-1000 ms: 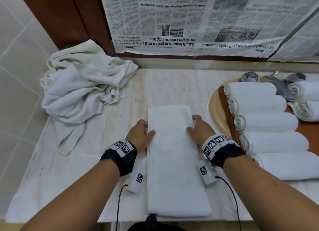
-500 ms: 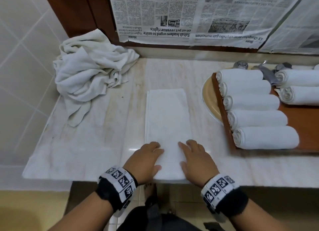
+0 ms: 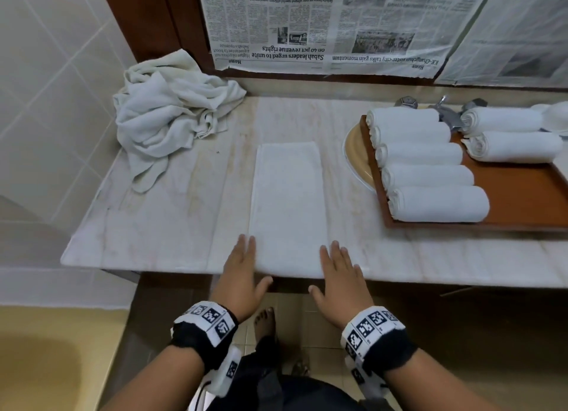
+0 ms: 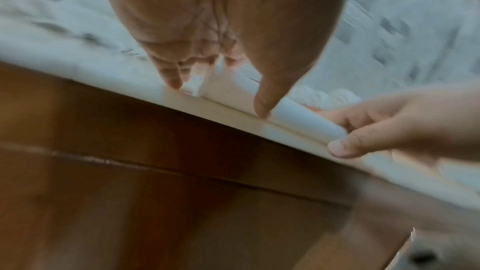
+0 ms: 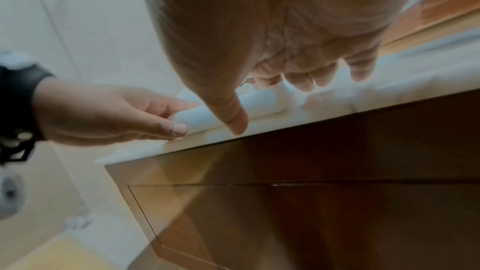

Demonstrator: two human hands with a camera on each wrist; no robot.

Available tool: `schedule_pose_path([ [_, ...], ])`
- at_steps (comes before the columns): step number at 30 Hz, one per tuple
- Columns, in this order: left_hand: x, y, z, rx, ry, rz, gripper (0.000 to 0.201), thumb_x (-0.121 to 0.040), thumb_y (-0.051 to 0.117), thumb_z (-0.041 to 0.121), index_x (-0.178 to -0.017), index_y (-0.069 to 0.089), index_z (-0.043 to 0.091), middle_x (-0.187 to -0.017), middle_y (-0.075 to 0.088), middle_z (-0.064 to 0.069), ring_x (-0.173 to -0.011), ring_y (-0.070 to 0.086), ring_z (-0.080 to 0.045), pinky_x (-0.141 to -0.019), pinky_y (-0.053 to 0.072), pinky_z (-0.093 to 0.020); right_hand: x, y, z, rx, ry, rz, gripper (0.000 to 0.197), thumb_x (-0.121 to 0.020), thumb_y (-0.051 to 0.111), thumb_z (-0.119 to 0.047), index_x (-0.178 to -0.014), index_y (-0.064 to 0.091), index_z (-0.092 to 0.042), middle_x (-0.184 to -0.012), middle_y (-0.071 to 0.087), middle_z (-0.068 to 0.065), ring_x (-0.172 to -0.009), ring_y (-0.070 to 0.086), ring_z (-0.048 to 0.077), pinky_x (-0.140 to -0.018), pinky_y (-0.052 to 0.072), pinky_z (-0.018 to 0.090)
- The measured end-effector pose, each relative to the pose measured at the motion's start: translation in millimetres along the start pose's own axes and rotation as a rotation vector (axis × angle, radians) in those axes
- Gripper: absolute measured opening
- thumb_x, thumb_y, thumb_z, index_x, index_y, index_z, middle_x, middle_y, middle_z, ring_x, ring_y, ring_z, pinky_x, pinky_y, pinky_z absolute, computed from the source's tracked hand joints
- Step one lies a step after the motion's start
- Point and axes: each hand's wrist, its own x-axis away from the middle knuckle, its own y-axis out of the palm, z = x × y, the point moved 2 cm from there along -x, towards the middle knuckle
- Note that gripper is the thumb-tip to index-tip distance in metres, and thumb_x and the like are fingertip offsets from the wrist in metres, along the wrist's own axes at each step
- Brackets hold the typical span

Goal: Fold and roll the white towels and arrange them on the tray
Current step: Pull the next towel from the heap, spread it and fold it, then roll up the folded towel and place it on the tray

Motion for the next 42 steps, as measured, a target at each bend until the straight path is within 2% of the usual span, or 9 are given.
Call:
schedule_pose_path([
  [2,3.6,-7.3,-0.8,0.227,-0.097,0.149,0.082,-0.088,0.069,0.037,-0.153,0.025,0.014,-0.142,0.043,-0.003,-0.132,0.043,-0.019,-0.11,0.039,-0.037,2.6,-2.4,4.3,-0.186,-0.008,0.114,0.077,-0.097,0.054,-0.044,-0.158,0.014,-0.02,-0.164,0.015,0.006,-0.149,0.019,0.024,-0.121,0.021,0.038],
  [4,5.5,-12.9,5.5,0.452,-0.173,0.155,0.068,-0.087,0.073,0.028,-0.145,0.039,0.018,-0.12,0.053,0.011,-0.111,0.055,-0.008,-0.097,0.048,-0.026,2.9,-3.1,7.8,-0.338,0.006,0.191,0.064,-0.094,0.06,-0.039,-0.15,0.033,-0.024,-0.146,0.04,0.003,-0.133,0.038,0.022,-0.113,0.033,0.036],
  [6,3.6,-16.1,10.1,0.58,-0.232,0.148,0.063,-0.087,0.072,0.022,-0.142,0.041,0.021,-0.12,0.057,0.008,-0.106,0.058,-0.008,-0.094,0.048,-0.025,0.2,-2.6,8.5,-0.468,0.04,0.195,0.054,-0.093,0.063,-0.035,-0.143,0.042,-0.027,-0.134,0.046,0.001,-0.126,0.042,0.021,-0.109,0.037,0.035],
  [10,-8.9,-15.3,4.2,0.666,-0.312,0.126,0.062,-0.089,0.07,0.022,-0.142,0.039,0.02,-0.125,0.061,-0.003,-0.106,0.062,-0.016,-0.095,0.048,-0.029,-12.2,-13.3,5.7,-0.602,0.016,0.209,0.041,-0.093,0.064,-0.034,-0.132,0.052,-0.029,-0.127,0.052,-0.005,-0.122,0.049,0.016,-0.108,0.041,0.036],
  [13,-13.0,-12.2,-1.0,0.613,-0.281,0.043,0.067,-0.089,0.071,0.026,-0.146,0.036,0.023,-0.133,0.058,-0.005,-0.115,0.059,-0.018,-0.103,0.047,-0.036,-21.0,-16.8,3.7,-0.511,-0.067,0.078,0.037,-0.098,0.058,-0.033,-0.134,0.054,-0.028,-0.135,0.052,-0.003,-0.127,0.048,0.015,-0.108,0.033,0.026],
  [21,-16.1,-19.3,-6.6,0.515,-0.206,0.0,0.061,-0.098,0.058,0.03,-0.152,0.03,0.039,-0.139,0.055,-0.003,-0.13,0.051,-0.019,-0.105,0.038,-0.026,-38.2,-23.1,5.3,-0.419,-0.051,-0.036,0.036,-0.104,0.043,-0.031,-0.139,0.051,-0.026,-0.144,0.049,0.001,-0.134,0.043,0.017,-0.109,0.028,0.025],
  [31,-20.4,-14.3,-11.3,0.232,-0.145,-0.017,0.047,-0.1,0.053,0.03,-0.145,0.043,0.037,-0.131,0.063,-0.009,-0.117,0.059,-0.023,-0.098,0.043,-0.027,-34.3,-15.7,5.9,-0.382,-0.047,-0.011,0.043,-0.103,0.047,-0.03,-0.145,0.046,-0.027,-0.144,0.045,0.003,-0.133,0.043,0.02,-0.109,0.028,0.025],
  [36,-27.5,-12.2,-13.2,0.313,-0.163,-0.02,0.034,-0.098,0.057,0.026,-0.131,0.061,0.036,-0.136,0.059,0.005,-0.127,0.054,-0.014,-0.105,0.037,-0.019,-28.2,-14.3,17.2,-0.387,0.001,0.057,0.042,-0.101,0.048,-0.023,-0.142,0.051,-0.028,-0.127,0.056,0.001,-0.119,0.054,0.02,-0.104,0.039,0.027],
  [42,-32.3,-12.2,-9.7,0.29,-0.181,-0.014,0.032,-0.098,0.057,0.026,-0.128,0.063,0.036,-0.134,0.062,0.002,-0.125,0.056,-0.016,-0.099,0.036,-0.013,-28.3,-11.0,15.9,-0.342,0.049,0.065,0.044,-0.097,0.046,-0.02,-0.137,0.048,-0.037,-0.103,0.049,-0.004,-0.095,0.055,0.02,-0.099,0.045,0.038],
])
